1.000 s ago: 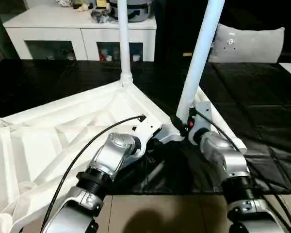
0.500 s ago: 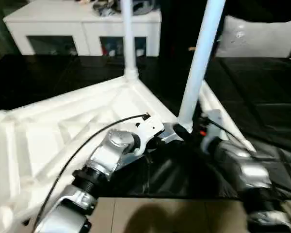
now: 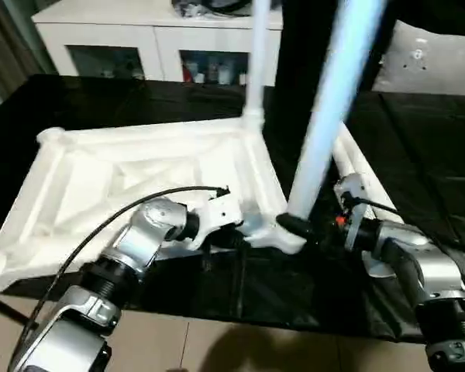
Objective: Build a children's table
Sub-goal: Rotate leg to tighten
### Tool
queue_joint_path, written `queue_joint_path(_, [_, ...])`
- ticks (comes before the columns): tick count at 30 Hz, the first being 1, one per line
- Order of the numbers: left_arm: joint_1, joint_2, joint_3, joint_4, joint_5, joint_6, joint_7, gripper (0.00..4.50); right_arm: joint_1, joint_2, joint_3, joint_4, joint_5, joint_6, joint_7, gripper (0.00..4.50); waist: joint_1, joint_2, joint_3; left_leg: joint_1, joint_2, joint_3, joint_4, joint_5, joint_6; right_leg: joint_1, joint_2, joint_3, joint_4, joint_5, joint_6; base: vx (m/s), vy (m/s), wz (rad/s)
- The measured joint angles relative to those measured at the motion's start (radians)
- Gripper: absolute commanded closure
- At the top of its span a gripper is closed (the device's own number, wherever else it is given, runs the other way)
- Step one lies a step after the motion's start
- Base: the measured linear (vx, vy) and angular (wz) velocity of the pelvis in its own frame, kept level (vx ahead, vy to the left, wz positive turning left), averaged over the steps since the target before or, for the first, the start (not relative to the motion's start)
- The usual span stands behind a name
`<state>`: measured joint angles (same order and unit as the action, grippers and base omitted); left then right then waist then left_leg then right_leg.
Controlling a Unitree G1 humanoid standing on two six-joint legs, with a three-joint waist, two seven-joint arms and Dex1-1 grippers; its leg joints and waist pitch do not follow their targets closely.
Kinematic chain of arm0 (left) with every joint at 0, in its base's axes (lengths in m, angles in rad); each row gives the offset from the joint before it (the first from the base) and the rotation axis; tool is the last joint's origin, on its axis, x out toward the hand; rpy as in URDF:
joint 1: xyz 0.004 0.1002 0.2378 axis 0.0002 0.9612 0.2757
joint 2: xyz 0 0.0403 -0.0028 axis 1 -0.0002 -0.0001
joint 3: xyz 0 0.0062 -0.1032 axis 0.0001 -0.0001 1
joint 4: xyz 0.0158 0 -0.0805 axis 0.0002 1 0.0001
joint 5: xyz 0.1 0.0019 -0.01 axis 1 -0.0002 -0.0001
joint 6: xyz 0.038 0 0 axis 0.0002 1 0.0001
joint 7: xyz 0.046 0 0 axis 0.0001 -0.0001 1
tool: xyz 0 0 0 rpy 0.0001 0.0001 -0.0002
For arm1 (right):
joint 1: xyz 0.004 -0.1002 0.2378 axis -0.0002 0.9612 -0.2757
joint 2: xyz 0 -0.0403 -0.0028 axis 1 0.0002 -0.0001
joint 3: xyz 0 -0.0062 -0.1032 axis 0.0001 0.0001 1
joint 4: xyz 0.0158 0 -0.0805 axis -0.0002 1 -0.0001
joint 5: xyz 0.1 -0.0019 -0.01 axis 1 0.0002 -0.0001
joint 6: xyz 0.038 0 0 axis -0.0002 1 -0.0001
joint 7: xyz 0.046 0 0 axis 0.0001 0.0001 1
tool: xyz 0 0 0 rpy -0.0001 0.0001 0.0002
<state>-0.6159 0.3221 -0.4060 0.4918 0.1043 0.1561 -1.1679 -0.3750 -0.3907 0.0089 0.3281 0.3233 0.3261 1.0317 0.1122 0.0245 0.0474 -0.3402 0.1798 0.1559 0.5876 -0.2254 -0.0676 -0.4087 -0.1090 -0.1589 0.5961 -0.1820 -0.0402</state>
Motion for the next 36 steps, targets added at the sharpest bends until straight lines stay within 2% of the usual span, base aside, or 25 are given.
queue_joint_path(5, [-0.006, 0.009, -0.005, 0.020, -0.011, -0.018, -0.032, 4.50, 0.006, -0.018, 0.012, -0.025, 0.029, 0.037, 0.055, 1.18, 0.002, -0.004, 0.000, 0.001, 0.000, 0.000, 0.002, 0.000, -0.001, 0.001, 0.000, 0.002, 0.000, 0.001, 0.003, 0.000, 0.000, 0.00])
queue_joint_path(9, [-0.009, 0.013, -0.004, 0.030, -0.015, -0.027, -0.053, 4.50, 0.020, -0.022, 0.021, -0.034, 0.036, 0.056, 0.071, 1.42, 0.002, -0.004, -0.001, 0.001, 0.000, 0.000, 0.002, 0.000, -0.001, 0.001, 0.000, 0.002, 0.000, 0.003, 0.000, 0.000, 0.000, 0.00])
queue_joint_path(17, [-0.012, 0.012, -0.004, 0.046, -0.015, -0.037, -0.055, 4.50, 0.020, -0.035, 0.027, -0.046, 0.028, 0.053, 0.078, 2.08, 0.003, -0.011, -0.005, 0.001, 0.000, 0.000, 0.003, 0.000, -0.001, 0.002, 0.000, 0.002, 0.000, 0.003, 0.001, 0.000, 0.000, 0.00])
queue_joint_path(22, [-0.012, 0.011, -0.005, 0.053, -0.015, -0.043, -0.054, 4.50, 0.024, -0.037, 0.031, -0.058, 0.020, 0.053, 0.069, 2.19, 0.003, -0.012, -0.005, 0.003, 0.000, 0.000, 0.003, 0.000, -0.001, 0.004, 0.000, 0.002, 0.000, 0.003, 0.001, 0.000, 0.000, 0.00])
queue_joint_path(29, [-0.001, 0.003, -0.001, 0.046, -0.018, -0.023, -0.047, 4.50, 0.090, -0.005, 0.027, -0.137, 0.018, 0.047, 0.004, 2.28, 0.005, -0.011, -0.008, 0.008, 0.000, 0.000, 0.003, -0.001, -0.003, 0.009, 0.000, 0.003, -0.001, 0.001, 0.004, 0.000, 0.000, 0.00])
queue_joint_path(34, [0.023, -0.024, 0.041, 0.031, -0.029, 0.042, 0.008, 4.50, 0.109, 0.058, 0.015, -0.163, -0.015, 0.037, -0.111, 2.34, -0.002, -0.006, -0.013, 0.010, -0.001, 0.001, 0.003, -0.002, -0.009, 0.010, 0.000, 0.004, -0.001, 0.002, 0.008, 0.000, 0.000, 0.00])
queue_joint_path(36, [0.026, -0.051, 0.059, 0.025, -0.026, 0.099, 0.065, 4.50, 0.100, 0.097, 0.004, -0.157, -0.045, 0.036, -0.199, 2.35, -0.010, -0.005, -0.013, 0.012, -0.001, 0.001, 0.004, -0.001, -0.013, 0.011, 0.000, 0.005, -0.002, 0.003, 0.008, 0.000, 0.000, 0.00])
